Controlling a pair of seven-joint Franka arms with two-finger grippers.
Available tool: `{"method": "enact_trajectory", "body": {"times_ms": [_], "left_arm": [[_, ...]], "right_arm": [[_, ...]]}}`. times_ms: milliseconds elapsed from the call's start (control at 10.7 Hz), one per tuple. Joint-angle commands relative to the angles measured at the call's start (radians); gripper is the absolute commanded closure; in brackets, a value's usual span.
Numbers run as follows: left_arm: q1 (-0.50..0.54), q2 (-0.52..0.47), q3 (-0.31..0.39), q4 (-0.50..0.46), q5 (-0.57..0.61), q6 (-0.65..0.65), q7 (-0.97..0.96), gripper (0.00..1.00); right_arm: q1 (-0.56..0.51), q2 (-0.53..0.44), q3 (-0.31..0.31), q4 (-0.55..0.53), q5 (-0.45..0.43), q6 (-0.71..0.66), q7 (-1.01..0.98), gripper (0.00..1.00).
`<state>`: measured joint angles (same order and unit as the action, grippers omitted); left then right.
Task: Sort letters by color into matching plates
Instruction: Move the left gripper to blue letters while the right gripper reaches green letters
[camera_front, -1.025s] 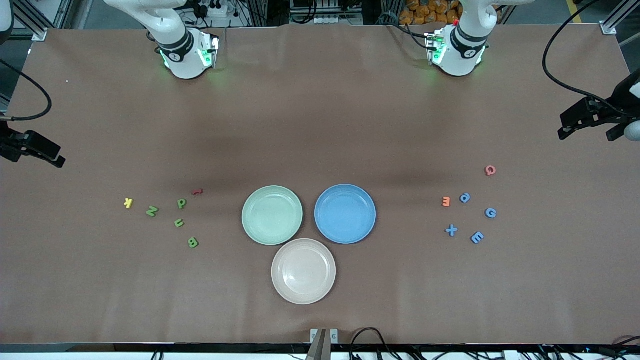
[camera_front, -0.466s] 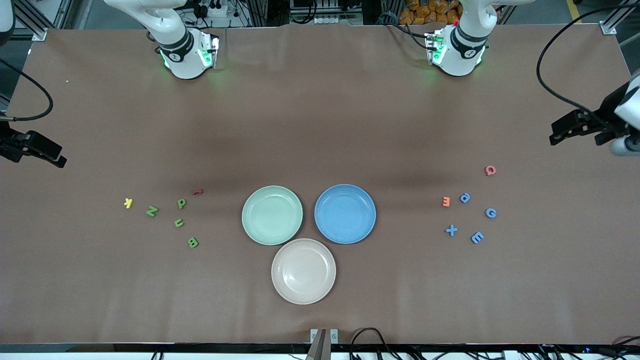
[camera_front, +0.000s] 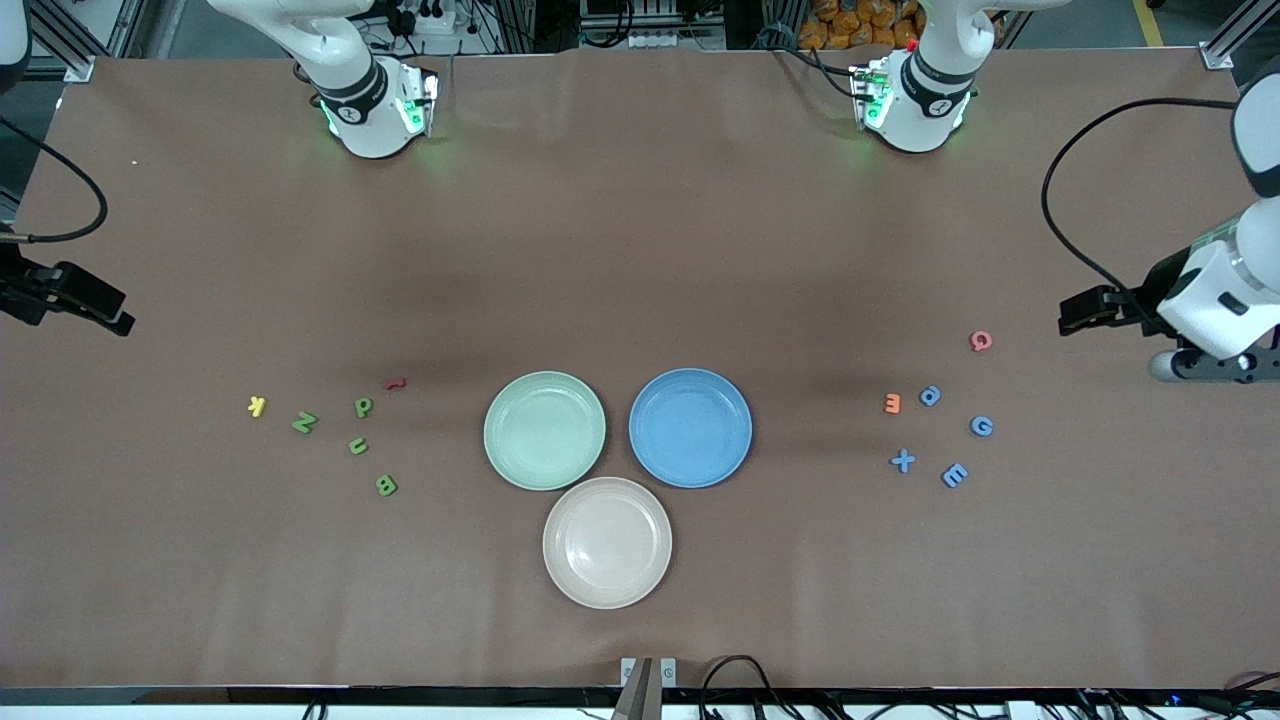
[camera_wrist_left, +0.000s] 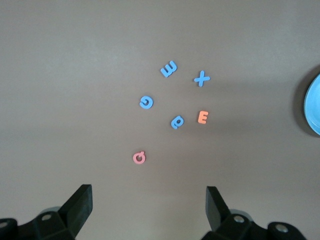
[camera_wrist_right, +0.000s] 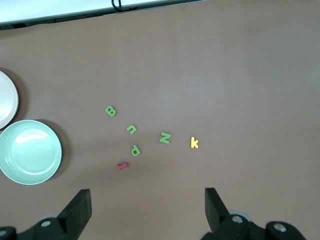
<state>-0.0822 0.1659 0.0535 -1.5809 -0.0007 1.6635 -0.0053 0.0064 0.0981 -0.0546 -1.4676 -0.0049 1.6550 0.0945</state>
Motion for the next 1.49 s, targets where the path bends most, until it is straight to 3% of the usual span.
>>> {"method": "enact_trajectory", "body": {"times_ms": [0,559,932,1398], "left_arm": [[-0.019,0.062,0.000,0.025,-0.019,0.047,-0.005,0.00],[-0.005,0.156,-0.004,0.006,-0.054,0.169,-0.036,0.00],[-0.045,0.190,-0.014,-0.077,-0.051,0.295,-0.309,0.00],[-0.117,0.320,-0.012,-0.120,-0.041,0.487,-0.538,0.00]], "right_arm": [[0.007,0.012,-0.001,-0.008,0.005,0.025,0.017,0.00],[0.012,0.008,0.001,-0.002,0.000,0.009,0.014,0.00],[0.014,0.015,-0.001,-0.010,0.008,-0.012,0.010,0.00],[0.021,0.022,0.015,-0.204,0.009,0.199,0.024,0.00]]}}
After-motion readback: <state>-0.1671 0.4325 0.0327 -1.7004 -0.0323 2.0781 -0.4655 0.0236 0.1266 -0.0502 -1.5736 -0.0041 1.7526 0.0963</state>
